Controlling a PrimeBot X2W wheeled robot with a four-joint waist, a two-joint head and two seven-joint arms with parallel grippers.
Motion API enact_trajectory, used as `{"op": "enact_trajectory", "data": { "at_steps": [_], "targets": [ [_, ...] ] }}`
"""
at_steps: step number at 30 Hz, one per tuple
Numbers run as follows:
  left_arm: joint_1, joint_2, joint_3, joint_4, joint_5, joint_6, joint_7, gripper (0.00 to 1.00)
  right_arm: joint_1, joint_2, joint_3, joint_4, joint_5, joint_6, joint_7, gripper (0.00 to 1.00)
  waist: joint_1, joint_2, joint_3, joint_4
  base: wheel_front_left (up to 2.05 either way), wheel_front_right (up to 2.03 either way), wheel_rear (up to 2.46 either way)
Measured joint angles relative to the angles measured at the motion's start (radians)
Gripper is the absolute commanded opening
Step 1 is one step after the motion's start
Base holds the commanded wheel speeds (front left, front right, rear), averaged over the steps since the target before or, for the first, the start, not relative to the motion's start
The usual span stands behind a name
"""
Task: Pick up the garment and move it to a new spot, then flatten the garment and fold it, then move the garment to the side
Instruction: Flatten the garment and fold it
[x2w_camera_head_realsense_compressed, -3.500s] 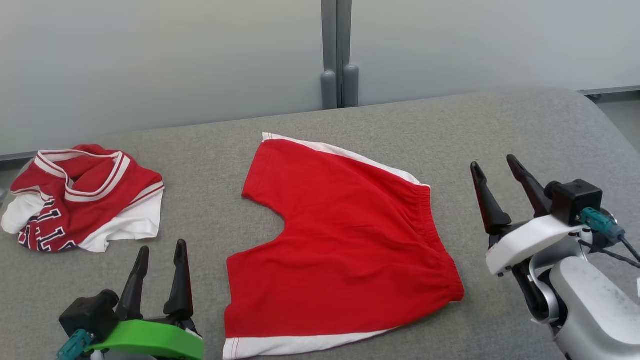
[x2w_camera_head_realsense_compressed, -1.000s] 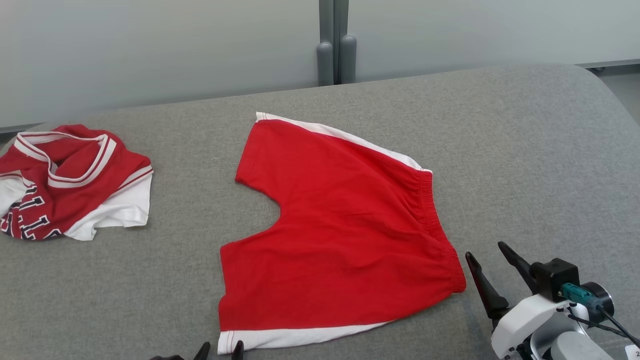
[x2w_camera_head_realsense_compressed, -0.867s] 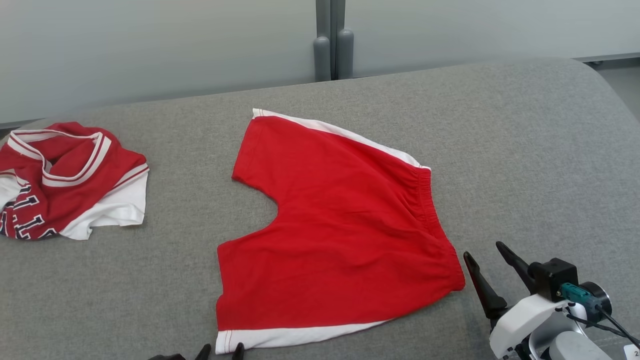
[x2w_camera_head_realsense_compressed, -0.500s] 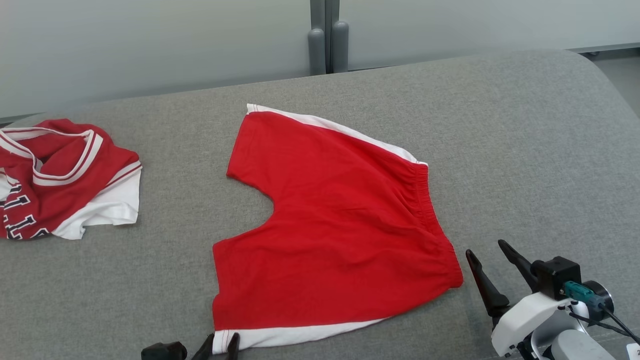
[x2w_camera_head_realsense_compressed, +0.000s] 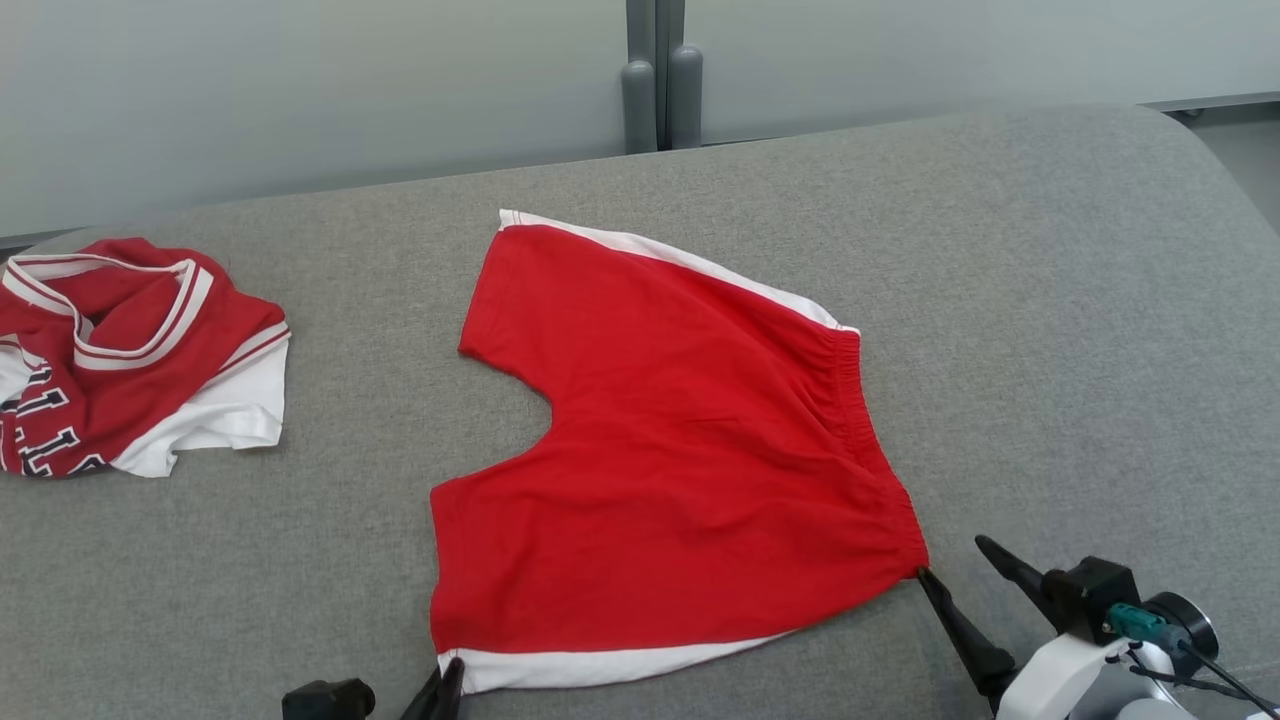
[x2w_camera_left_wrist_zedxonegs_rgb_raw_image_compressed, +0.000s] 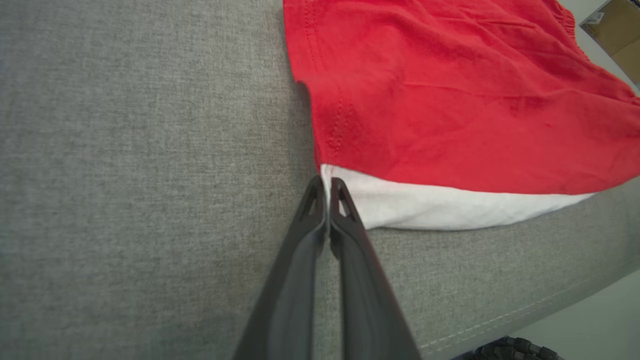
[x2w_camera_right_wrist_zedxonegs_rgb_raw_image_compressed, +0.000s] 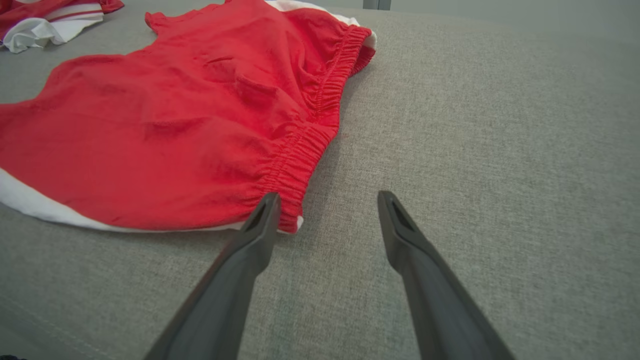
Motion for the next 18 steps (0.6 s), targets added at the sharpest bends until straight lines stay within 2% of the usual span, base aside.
{"op": "enact_trajectory", "data": {
  "at_steps": [6, 18],
  "targets": [
    [-0.008, 0.0, 0.006, -0.011, 0.0, -0.003, -0.02, 0.0, 0.021, -0.04, 0.056, 0.024, -0.034, 0.015, 0.0, 1.0, 0.0, 0.0, -0.005, 0.006, 0.0, 0.0, 0.0],
    [-0.013, -0.002, -0.002, -0.013, 0.0, -0.012, -0.037, 0.0, -0.029, -0.043, 0.121, 0.049, -0.092, 0.024, 0.0, 1.0, 0.0, 0.0, -0.008, 0.034, 0.0, 0.0, 0.0]
  ]
}}
